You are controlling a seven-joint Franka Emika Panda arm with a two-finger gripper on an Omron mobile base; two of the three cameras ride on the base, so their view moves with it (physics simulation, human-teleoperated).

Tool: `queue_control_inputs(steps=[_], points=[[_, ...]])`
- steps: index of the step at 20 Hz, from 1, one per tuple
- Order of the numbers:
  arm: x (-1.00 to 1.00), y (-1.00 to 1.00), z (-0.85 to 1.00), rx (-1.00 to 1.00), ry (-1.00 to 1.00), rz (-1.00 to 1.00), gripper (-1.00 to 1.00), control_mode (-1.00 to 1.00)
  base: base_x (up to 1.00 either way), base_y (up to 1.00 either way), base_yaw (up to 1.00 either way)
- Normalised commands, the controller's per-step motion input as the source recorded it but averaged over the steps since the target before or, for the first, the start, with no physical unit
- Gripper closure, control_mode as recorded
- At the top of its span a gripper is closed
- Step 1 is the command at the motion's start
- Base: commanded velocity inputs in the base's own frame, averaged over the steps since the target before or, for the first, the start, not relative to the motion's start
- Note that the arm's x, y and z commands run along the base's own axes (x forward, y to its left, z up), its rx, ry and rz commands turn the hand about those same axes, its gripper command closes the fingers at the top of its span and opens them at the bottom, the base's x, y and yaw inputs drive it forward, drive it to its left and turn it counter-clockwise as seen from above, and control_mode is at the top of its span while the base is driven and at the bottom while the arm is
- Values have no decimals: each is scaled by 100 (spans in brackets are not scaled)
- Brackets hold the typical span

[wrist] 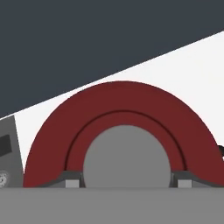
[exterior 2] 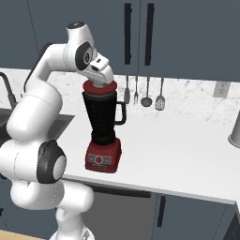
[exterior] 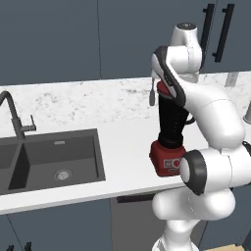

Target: Close the lid blender by securely placing the lid on top.

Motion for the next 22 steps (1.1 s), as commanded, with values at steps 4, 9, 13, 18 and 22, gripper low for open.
queue_control_inputs(steps=[4, 9, 13, 18, 22], points=[[1, 0, -2, -8, -16, 0, 100, -100, 0, 0, 0], [0, 0, 0, -5, -1, 0, 100, -100, 0, 0, 0], [-6, 0, -16, -5, 0, 0, 100, -100, 0, 0, 0], [-17, 0, -17, -4, 0, 0, 100, -100, 0, 0, 0], [-27, 0, -6, -2, 0, 0, 100, -100, 0, 0, 0]])
